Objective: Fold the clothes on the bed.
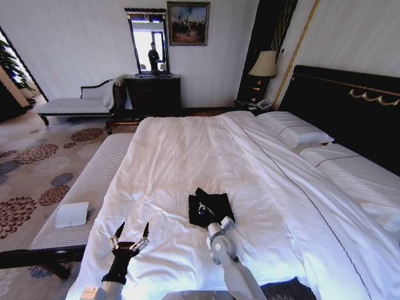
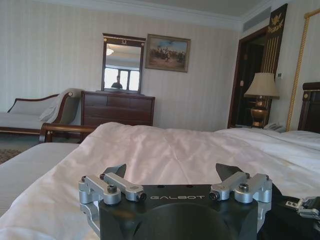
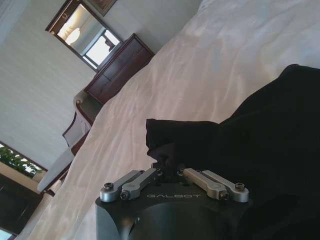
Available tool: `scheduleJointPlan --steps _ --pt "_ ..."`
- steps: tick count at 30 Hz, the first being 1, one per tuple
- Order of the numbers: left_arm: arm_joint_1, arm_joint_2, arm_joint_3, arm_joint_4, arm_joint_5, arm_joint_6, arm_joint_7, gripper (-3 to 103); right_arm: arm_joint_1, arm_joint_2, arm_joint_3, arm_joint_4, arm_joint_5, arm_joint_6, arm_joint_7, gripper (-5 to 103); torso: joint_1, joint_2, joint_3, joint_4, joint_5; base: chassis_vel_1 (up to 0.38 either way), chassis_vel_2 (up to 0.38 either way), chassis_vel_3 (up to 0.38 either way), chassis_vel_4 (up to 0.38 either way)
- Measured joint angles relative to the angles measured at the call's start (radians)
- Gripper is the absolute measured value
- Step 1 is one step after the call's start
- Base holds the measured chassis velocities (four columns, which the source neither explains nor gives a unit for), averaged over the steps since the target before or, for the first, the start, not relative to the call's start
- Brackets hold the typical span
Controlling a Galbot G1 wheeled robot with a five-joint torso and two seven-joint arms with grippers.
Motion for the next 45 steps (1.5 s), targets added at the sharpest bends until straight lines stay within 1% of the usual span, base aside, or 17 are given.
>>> scheduleJointPlan --steps 8,12,14,17,18,19,21,23,24,26,27,28,29,31,34,37,45 --pt "0.0 0.0 0.0 0.0 0.0 0.0 0.0 100 -0.005 0.012 -0.009 -0.018 -0.03 -0.015 -0.004 5 0.0 0.0 0.0 0.0 0.0 0.0 0.0 0.0 0.0" --pt "0.0 0.0 0.0 0.0 0.0 0.0 0.0 100 -0.033 0.017 -0.024 0.025 -0.061 -0.022 -0.016 27 0.0 0.0 0.0 0.0004 -0.0013 0.0 0.0 0.0 0.0" --pt "0.0 0.0 0.0 0.0 0.0 0.0 0.0 100 -0.037 0.017 -0.025 0.032 -0.069 -0.022 -0.018 27 0.0 0.0 0.0 0.0006 -0.0018 0.0 0.0 0.0 0.0" --pt "0.0 0.0 0.0 0.0 0.0 0.0 0.0 100 -0.074 0.017 -0.032 0.098 -0.11 -0.022 -0.03 42 0.0 0.0 0.0 0.0006 -0.0021 0.0 0.0 0.0 0.0" --pt "0.0 0.0 0.0 0.0 0.0 0.0 0.0 100 -0.074 0.017 -0.032 0.098 -0.11 -0.022 -0.03 42 0.0 0.0 0.0 0.0006 -0.0021 0.0 0.0 0.0 0.0" --pt "0.0 0.0 0.0 0.0 0.0 0.0 0.0 100 -0.08 0.016 -0.031 0.111 -0.126 -0.018 -0.038 48 0.0 0.0 0.0 0.0005 -0.0013 0.0 0.0 0.0 0.0" --pt "0.0 0.0 0.0 0.0 0.0 0.0 0.0 100 -0.075 0.013 -0.011 0.106 -0.18 0.014 -0.049 59 0.0 0.0 0.0 -0.0004 -0.0002 0.0 0.0 0.0 0.0" --pt "0.0 0.0 0.0 0.0 0.0 0.0 0.0 100 -0.039 0.01 0.015 0.045 -0.254 0.071 -0.049 65 0.0 0.0 0.0 -0.0005 0.0021 0.0 0.0 0.0 0.0" --pt "0.0 0.0 0.0 0.0 0.0 0.0 0.0 100 -0.039 0.01 0.015 0.045 -0.254 0.071 -0.049 65 0.0 0.0 0.0 -0.0005 0.0021 0.0 0.0 0.0 0.0" --pt "0.0 0.0 0.0 0.0 0.0 0.0 0.0 100 0.018 0.005 0.032 -0.046 -0.343 0.143 -0.039 76 0.0 0.0 0.0 -0.0001 0.0019 0.0 0.0 0.0 0.0" --pt "0.0 0.0 0.0 0.0 0.0 0.0 0.0 100 0.05 0.003 0.038 -0.096 -0.392 0.175 -0.031 76 0.0 0.0 0.0 -0.0003 0.0014 0.0 0.0 0.0 0.0" --pt "0.0 0.0 0.0 0.0 0.0 0.0 0.0 100 0.05 0.003 0.038 -0.096 -0.392 0.175 -0.031 76 0.0 0.0 0.0 -0.0003 0.0014 0.0 0.0 0.0 0.0" --pt "0.0 0.0 0.0 0.0 0.0 0.0 0.0 100 0.093 0.002 0.04 -0.168 -0.485 0.222 -0.023 86 0.0 0.0 0.0 -0.0003 0.0012 0.0 0.0 0.0 0.0" --pt "0.0 0.0 0.0 0.0 0.0 0.0 0.0 100 0.165 0.008 0.042 -0.29 -0.653 0.293 -0.013 91 0.0 0.0 0.0 0.0 0.0007 0.0 0.0 0.0 0.0" --pt "0.0 0.0 0.0 0.0 0.0 0.0 0.0 100 0.2 0.012 0.036 -0.352 -0.72 0.316 -0.01 99 0.0 0.0 0.0 0.0001 0.0005 0.0 0.0 0.0 0.0" --pt "0.0 0.0 0.0 0.0 0.0 0.0 0.0 100 0.239 0.018 0.015 -0.411 -0.772 0.328 -0.007 100 0.0 0.0 0.0 0.0 0.0002 0.0 0.0 0.0 0.0" --pt "0.0 0.0 0.0 0.0 0.0 0.0 0.0 100 0.267 0.005 -0.074 -0.457 -0.788 0.306 -0.006 100 0.0 0.0 0.0 0.0 0.0001 0.0 0.0 0.0 0.0"
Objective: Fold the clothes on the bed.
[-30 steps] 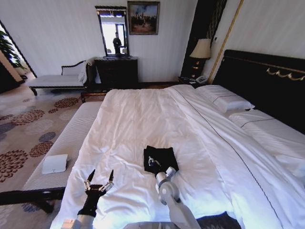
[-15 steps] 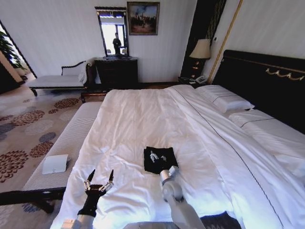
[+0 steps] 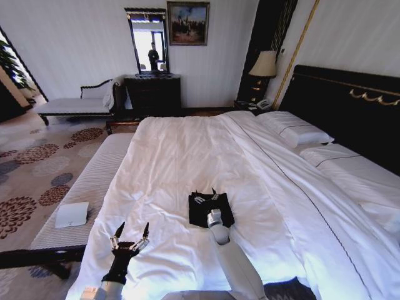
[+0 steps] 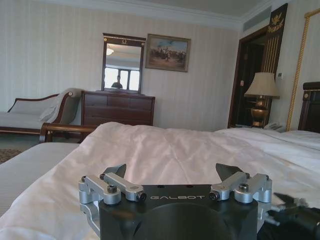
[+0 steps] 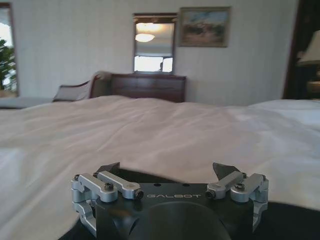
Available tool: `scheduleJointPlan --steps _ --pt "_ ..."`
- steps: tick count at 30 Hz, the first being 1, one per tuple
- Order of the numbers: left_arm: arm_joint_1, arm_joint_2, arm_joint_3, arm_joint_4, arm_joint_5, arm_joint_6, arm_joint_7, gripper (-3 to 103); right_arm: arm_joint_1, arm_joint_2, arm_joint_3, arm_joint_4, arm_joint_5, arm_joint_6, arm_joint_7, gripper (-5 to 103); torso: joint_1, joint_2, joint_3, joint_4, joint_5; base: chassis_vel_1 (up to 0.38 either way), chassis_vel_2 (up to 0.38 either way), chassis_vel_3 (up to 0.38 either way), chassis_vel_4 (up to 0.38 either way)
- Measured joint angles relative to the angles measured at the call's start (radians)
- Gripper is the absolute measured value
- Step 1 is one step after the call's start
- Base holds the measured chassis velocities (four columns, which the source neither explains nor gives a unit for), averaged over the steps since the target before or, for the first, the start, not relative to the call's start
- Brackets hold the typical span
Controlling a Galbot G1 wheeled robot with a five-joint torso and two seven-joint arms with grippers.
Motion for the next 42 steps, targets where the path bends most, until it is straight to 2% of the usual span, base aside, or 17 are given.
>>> scheduleJointPlan --steps 6,10,13,17,19,22,25,27,31,34,42 --pt "0.0 0.0 0.0 0.0 0.0 0.0 0.0 100 0.002 -0.023 -0.056 0.02 0.019 -0.019 -0.005 100 0.0 0.0 0.0 0.0 -0.0001 0.0 0.0 0.0 0.0" --pt "0.0 0.0 0.0 0.0 0.0 0.0 0.0 100 -0.001 -0.038 -0.053 0.086 0.088 -0.039 0.003 100 0.0 0.0 0.0 0.0001 -0.0001 0.0 0.0 0.0 0.0" --pt "0.0 0.0 0.0 0.0 0.0 0.0 0.0 100 -0.011 -0.087 -0.04 0.17 0.173 -0.056 0.006 100 0.0 0.0 0.0 0.0 -0.0001 0.0 0.0 0.0 0.0" --pt "0.0 0.0 0.0 0.0 0.0 0.0 0.0 100 -0.032 -0.133 -0.025 0.24 0.234 -0.063 0.0 100 0.0 0.0 0.0 0.0 0.0 0.0 0.0 0.0 0.0" --pt "0.0 0.0 0.0 0.0 0.0 0.0 0.0 100 -0.076 -0.183 0.013 0.319 0.266 -0.061 -0.019 100 0.0 0.0 0.0 0.0 0.0 0.0 0.0 0.0 0.0" --pt "0.0 0.0 0.0 0.0 0.0 0.0 0.0 100 -0.1 -0.202 0.04 0.339 0.264 -0.05 -0.028 100 0.0 0.0 0.0 0.0 -0.0001 0.0 0.0 0.0 0.0" --pt "0.0 0.0 0.0 0.0 0.0 0.0 0.0 100 -0.195 -0.229 0.15 0.387 0.245 -0.018 -0.056 100 0.0 0.0 0.0 0.0 0.0 0.0 0.0 0.0 0.0" --pt "0.0 0.0 0.0 0.0 0.0 0.0 0.0 100 -0.213 -0.232 0.168 0.396 0.244 -0.013 -0.061 100 0.0 0.0 0.0 0.0 0.0003 0.0 0.0 0.0 0.0" --pt "0.0 0.0 0.0 0.0 0.0 0.0 0.0 100 -0.358 -0.243 0.29 0.489 0.233 -0.023 -0.077 100 0.0 0.0 0.0 -0.0001 -0.0002 0.0 0.0 0.0 0.0" --pt "0.0 0.0 0.0 0.0 0.0 0.0 0.0 100 -0.416 -0.245 0.337 0.521 0.218 -0.015 -0.089 100 0.0 0.0 0.0 -0.0001 0.0001 0.0 0.0 0.0 0.0" --pt "0.0 0.0 0.0 0.0 0.0 0.0 0.0 100 -0.623 -0.241 0.497 0.616 0.21 0.058 -0.143 100 0.0 0.0 0.0 0.0 0.0001 0.0 0.0 0.0 0.0"
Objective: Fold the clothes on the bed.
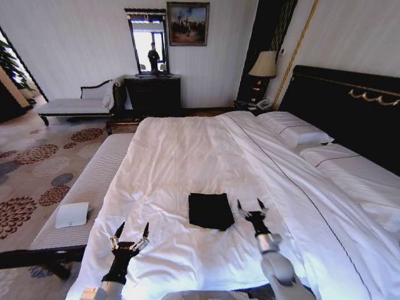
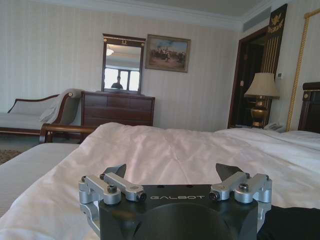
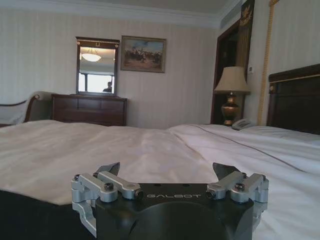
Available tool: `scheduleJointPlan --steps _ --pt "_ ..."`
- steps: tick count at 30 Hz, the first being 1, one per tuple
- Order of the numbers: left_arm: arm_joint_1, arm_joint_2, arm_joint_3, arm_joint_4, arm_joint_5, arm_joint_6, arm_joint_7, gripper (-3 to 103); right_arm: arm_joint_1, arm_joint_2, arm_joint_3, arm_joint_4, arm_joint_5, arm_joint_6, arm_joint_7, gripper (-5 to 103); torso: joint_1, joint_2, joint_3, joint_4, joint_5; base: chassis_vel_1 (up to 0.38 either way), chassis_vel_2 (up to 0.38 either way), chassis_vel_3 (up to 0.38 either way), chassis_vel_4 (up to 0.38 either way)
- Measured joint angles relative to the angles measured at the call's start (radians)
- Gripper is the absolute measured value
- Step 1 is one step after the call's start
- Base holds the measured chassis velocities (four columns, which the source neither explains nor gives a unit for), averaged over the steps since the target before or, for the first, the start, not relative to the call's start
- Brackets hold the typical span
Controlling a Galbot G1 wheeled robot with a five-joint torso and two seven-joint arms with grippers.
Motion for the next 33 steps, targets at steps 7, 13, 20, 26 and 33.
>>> scheduleJointPlan --steps 7,13,20,26,33 --pt "0.0 0.0 0.0 0.0 0.0 0.0 0.0 100 -0.138 0.012 0.1 0.012 0.052 0.084 -0.041 100 0.0 0.0 0.0 -0.0001 -0.0001 0.0 0.0 0.0 0.0" --pt "0.0 0.0 0.0 0.0 0.0 0.0 0.0 100 -0.172 0.01 0.147 0.0 0.078 0.108 -0.048 100 0.0 0.0 0.0 -0.0001 -0.0002 0.0 0.0 0.0 0.0" --pt "0.0 0.0 0.0 0.0 0.0 0.0 0.0 100 -0.172 0.009 0.148 -0.002 0.083 0.107 -0.047 100 0.0 0.0 0.0 0.0001 -0.0002 0.0 0.0 0.0 0.0" --pt "0.0 0.0 0.0 0.0 0.0 0.0 0.0 100 -0.17 0.009 0.146 -0.003 0.083 0.105 -0.045 100 0.0 0.0 0.0 0.0001 -0.0002 0.0 0.0 0.0 0.0" --pt "0.0 0.0 0.0 0.0 0.0 0.0 0.0 100 -0.168 0.009 0.144 -0.004 0.083 0.104 -0.044 100 0.0 0.0 0.0 0.0001 -0.0002 0.0 0.0 0.0 0.0"
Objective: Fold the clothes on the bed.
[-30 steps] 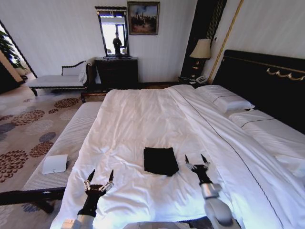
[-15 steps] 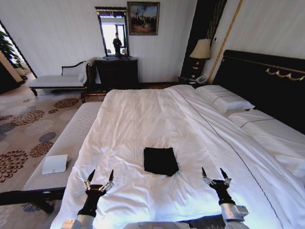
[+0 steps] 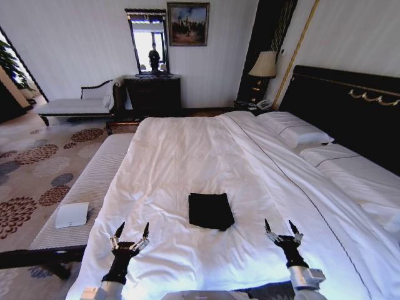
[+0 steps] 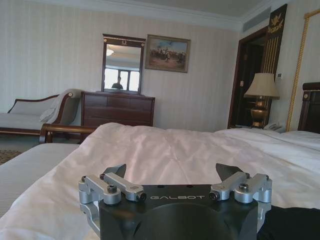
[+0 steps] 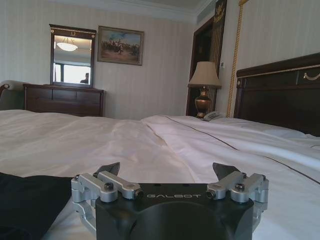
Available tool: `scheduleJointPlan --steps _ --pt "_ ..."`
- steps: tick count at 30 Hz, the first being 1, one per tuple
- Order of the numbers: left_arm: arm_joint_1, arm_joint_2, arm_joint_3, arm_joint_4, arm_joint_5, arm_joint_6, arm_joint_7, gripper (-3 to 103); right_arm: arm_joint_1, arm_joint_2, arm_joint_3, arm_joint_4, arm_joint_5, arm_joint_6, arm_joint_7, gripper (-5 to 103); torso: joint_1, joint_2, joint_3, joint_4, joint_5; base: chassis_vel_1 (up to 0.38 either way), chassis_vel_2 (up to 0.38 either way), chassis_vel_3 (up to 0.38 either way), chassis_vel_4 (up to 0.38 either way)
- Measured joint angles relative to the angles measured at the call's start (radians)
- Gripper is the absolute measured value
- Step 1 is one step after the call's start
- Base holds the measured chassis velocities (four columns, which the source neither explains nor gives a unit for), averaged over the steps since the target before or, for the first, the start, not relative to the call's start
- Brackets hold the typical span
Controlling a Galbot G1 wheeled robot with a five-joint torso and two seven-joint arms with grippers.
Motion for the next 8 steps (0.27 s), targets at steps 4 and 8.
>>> scheduleJointPlan --steps 4,8 --pt "0.0 0.0 0.0 0.0 0.0 0.0 0.0 100 0.001 0.0 -0.001 0.0 0.0 0.0 0.0 100 0.0 0.0 0.0 0.0 0.0 0.0 0.0 0.0 0.0" --pt "0.0 0.0 0.0 0.0 0.0 0.0 0.0 100 0.001 0.0 -0.001 -0.001 0.0 -0.001 0.0 100 0.0 0.0 0.0 0.0 0.0 0.0 0.0 0.0 0.0"
